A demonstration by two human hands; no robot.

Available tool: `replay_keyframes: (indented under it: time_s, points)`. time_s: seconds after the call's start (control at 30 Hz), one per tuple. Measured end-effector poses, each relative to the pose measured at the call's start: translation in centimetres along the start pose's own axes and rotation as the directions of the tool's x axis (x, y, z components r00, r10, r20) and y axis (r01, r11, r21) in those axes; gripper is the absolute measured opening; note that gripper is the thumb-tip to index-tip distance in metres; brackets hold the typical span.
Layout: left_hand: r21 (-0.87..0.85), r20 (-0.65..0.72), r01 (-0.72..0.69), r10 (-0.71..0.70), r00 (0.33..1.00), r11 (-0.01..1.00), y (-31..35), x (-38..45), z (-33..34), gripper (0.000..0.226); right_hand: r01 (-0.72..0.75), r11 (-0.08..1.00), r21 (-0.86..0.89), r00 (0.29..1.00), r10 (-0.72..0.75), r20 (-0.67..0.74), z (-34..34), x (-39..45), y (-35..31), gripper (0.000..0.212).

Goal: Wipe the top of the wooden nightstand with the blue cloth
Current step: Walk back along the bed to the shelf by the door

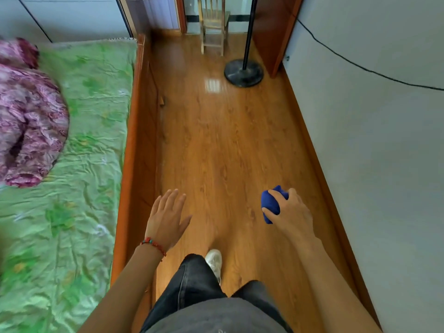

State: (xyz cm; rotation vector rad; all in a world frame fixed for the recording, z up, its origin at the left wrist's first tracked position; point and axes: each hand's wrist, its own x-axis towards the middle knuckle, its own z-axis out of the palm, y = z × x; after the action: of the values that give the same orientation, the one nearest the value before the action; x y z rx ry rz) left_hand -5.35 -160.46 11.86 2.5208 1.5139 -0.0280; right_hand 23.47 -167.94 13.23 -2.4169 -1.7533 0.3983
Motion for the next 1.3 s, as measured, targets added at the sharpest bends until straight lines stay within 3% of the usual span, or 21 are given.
replay_keyframes:
  time_s: [0.3,0.8,1.0,1.3]
  points:
    - [0.019,0.003,0.055,-0.055,0.998,0.998,-4.1,15.2,-2.9,0.059,0.039,0.999,-0.002,0.999,-0.039,0.003,-2.4,16.4,-1.7,0.049]
    - [-0.069,-0.086,0.203,-0.209,0.974,0.977,-10.4,45.5,-8.8,0.054,0.179,0.984,0.004,0.984,-0.179,-0.006,-7.4,51.4,-4.3,0.051]
    - [-0.089,-0.099,0.249,-0.257,0.961,0.964,-15.8,56.0,-10.2,0.051,0.201,0.980,-0.007,0.979,-0.201,0.026,-7.1,63.9,-7.7,0.050]
    - [-0.097,-0.072,0.191,-0.198,0.978,0.977,-27.9,74.1,-14.7,0.060,0.154,0.988,0.013,0.988,-0.154,-0.004,-6.5,83.5,-16.9,0.050]
